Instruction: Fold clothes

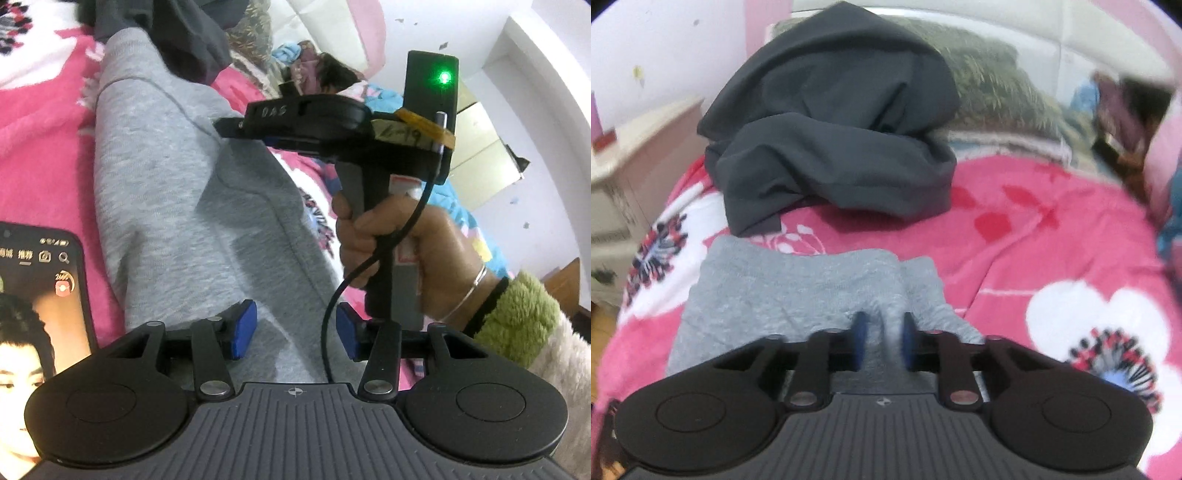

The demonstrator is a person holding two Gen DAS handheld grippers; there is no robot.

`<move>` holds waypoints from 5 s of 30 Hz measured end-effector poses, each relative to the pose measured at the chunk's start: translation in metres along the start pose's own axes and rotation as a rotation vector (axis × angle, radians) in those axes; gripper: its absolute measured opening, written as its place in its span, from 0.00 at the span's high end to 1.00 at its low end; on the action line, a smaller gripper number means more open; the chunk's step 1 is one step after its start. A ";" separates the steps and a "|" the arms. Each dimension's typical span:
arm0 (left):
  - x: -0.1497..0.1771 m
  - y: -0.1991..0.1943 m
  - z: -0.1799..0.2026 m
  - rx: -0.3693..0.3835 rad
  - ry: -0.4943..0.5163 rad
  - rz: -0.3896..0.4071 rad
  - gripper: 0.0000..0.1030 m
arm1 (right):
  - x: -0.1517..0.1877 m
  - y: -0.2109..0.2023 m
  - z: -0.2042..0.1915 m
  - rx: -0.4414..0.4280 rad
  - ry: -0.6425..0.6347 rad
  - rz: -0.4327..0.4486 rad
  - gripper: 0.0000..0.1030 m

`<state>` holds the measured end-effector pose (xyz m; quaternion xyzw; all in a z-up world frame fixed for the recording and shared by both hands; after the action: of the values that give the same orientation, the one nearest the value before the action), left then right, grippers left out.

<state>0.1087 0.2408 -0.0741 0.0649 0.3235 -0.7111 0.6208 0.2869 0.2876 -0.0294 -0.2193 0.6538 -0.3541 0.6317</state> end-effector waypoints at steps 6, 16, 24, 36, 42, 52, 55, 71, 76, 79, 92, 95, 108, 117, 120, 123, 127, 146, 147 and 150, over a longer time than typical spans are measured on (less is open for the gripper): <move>-0.007 -0.001 0.002 0.019 -0.008 0.022 0.54 | -0.012 -0.023 0.006 0.116 -0.038 0.068 0.99; -0.003 0.003 -0.002 -0.017 -0.011 0.008 0.54 | -0.001 0.014 0.015 0.177 -0.086 0.023 0.99; -0.008 0.004 -0.005 -0.023 -0.011 0.008 0.54 | 0.004 0.001 0.030 0.200 -0.006 0.039 0.62; -0.053 -0.021 0.000 0.067 0.066 -0.040 0.53 | 0.065 -0.239 0.077 0.372 0.344 0.264 0.49; -0.114 0.000 0.003 0.034 0.245 -0.081 0.53 | 0.116 -0.278 0.046 0.301 0.406 0.230 0.51; -0.132 0.050 -0.041 -0.133 0.396 -0.011 0.57 | 0.146 -0.170 0.050 0.170 0.400 0.044 0.67; -0.129 0.052 -0.038 -0.161 0.448 0.005 0.57 | 0.147 -0.146 0.060 0.143 0.403 0.022 0.68; -0.134 0.049 -0.045 -0.150 0.442 0.020 0.60 | 0.145 -0.103 0.049 0.052 0.341 -0.016 0.73; -0.135 0.049 -0.045 -0.150 0.433 0.030 0.60 | 0.138 -0.111 0.029 0.140 0.252 0.019 0.91; -0.136 0.049 -0.044 -0.156 0.424 0.035 0.60 | 0.132 -0.124 0.026 0.198 0.224 0.055 0.92; -0.134 0.064 -0.031 -0.235 0.475 0.060 0.60 | 0.133 -0.110 0.049 0.310 0.197 0.019 0.94; -0.132 0.067 -0.029 -0.245 0.496 0.058 0.60 | 0.147 -0.090 0.052 0.317 0.167 -0.009 0.92; -0.143 0.061 -0.038 -0.191 0.382 0.032 0.59 | 0.122 -0.157 0.079 0.245 0.359 0.164 0.65; -0.159 0.054 -0.057 -0.174 0.260 0.073 0.58 | 0.060 -0.053 0.058 0.023 0.335 0.116 0.79; -0.165 0.053 -0.067 -0.162 0.209 0.073 0.58 | 0.056 -0.016 0.080 0.102 0.440 0.077 0.79; -0.169 0.048 -0.072 -0.155 0.184 0.082 0.58 | 0.068 -0.016 0.113 0.113 0.641 0.086 0.81; -0.171 0.034 -0.071 -0.167 0.192 0.127 0.58 | 0.087 -0.077 0.140 0.185 0.751 0.151 0.78; 0.019 0.073 0.107 0.100 0.455 -0.218 0.56 | 0.252 -0.377 0.037 0.479 0.806 0.127 0.74; 0.022 0.078 0.103 0.079 0.456 -0.230 0.56 | 0.264 -0.385 0.033 0.507 0.809 0.123 0.74; 0.033 0.091 0.091 0.019 0.458 -0.264 0.56 | 0.312 -0.415 0.032 0.596 0.889 0.137 0.67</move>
<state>0.2135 0.1625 -0.0535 0.1870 0.4547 -0.7558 0.4324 0.2189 -0.2186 0.0706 0.1834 0.7420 -0.5411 0.3507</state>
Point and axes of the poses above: each gripper's, at about its wrist camera, not at the fingertips, and y roughly the way its jaws point, z to its right, x to its underside, the point moved 3 cm from there along y, roughly the way its jaws point, and after that the axes turned 1 degree about -x, right-handed, at the moved point
